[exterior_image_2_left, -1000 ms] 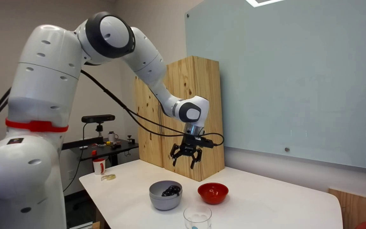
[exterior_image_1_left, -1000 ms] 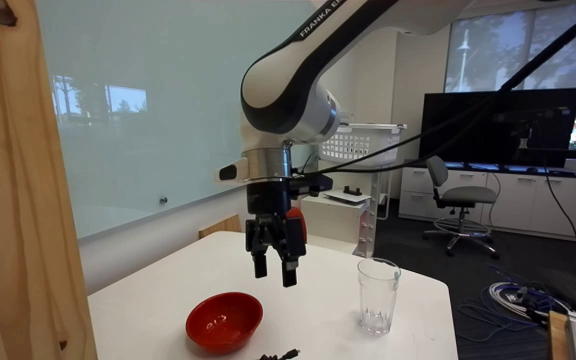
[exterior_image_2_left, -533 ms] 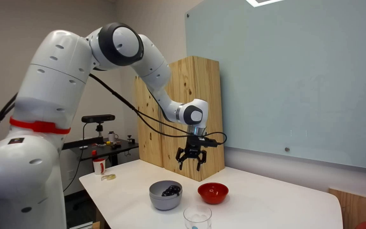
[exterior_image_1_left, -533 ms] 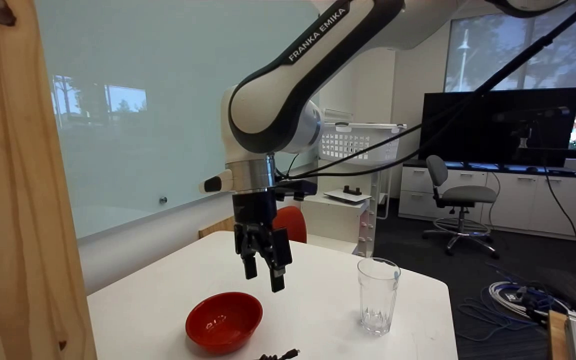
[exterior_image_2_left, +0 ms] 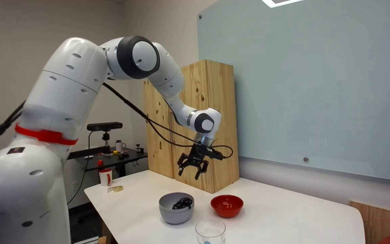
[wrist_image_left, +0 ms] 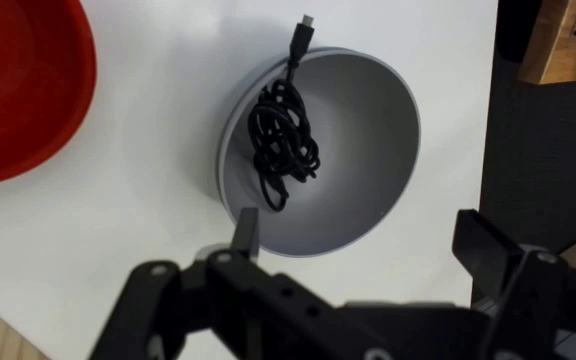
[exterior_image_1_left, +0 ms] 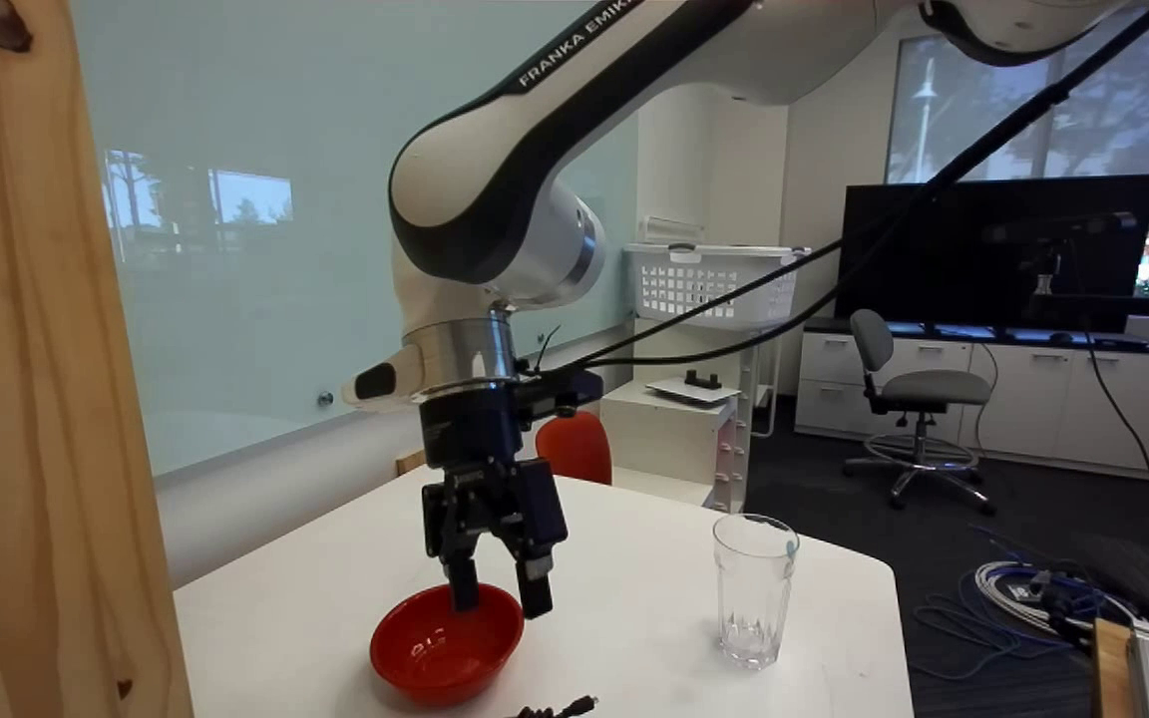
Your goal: Remove the black cable from the grey bowl and put it on the table
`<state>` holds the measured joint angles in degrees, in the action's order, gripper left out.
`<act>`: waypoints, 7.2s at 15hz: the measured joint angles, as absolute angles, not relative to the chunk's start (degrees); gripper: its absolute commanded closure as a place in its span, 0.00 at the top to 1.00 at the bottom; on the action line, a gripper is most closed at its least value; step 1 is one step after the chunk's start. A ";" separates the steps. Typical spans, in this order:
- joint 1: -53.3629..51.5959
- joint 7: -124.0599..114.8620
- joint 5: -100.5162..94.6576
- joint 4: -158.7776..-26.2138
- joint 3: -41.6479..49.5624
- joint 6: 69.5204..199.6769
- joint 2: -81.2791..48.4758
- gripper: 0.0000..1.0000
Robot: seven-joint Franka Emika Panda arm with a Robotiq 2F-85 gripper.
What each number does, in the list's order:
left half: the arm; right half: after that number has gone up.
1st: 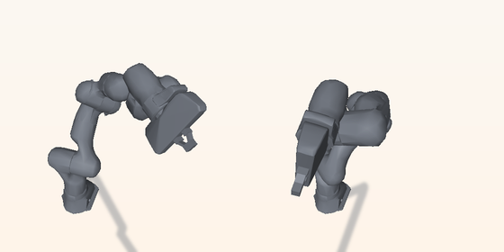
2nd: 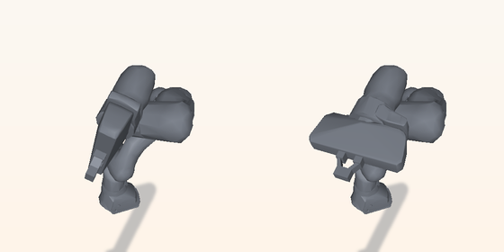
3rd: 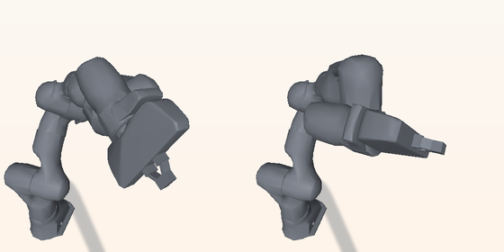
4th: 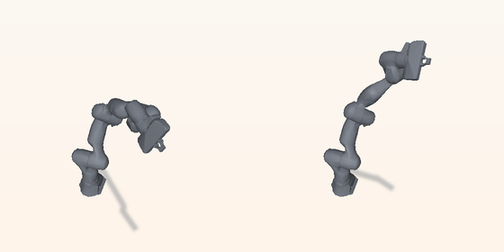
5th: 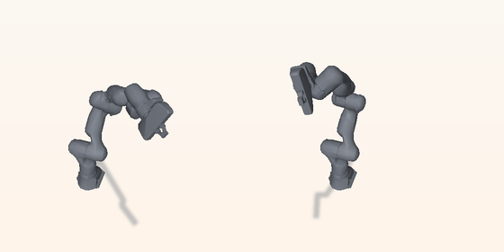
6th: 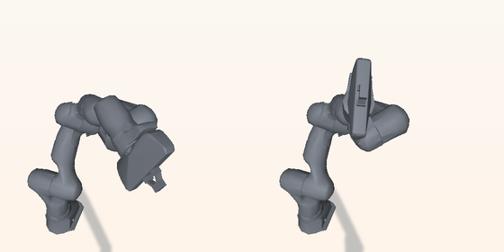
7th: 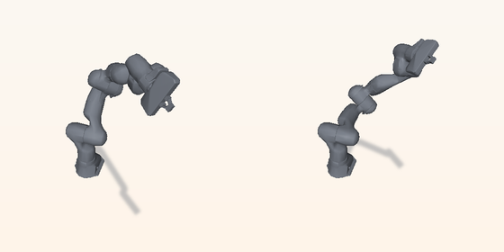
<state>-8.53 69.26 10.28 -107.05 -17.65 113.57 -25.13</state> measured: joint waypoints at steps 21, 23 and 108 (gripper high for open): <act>-12.39 67.63 -2.59 -122.33 -17.60 114.63 -17.58 1.00; -12.94 67.07 -5.22 -122.32 -17.64 115.87 -16.96 1.00; -3.42 94.63 6.25 -134.62 -23.48 152.52 -20.16 0.00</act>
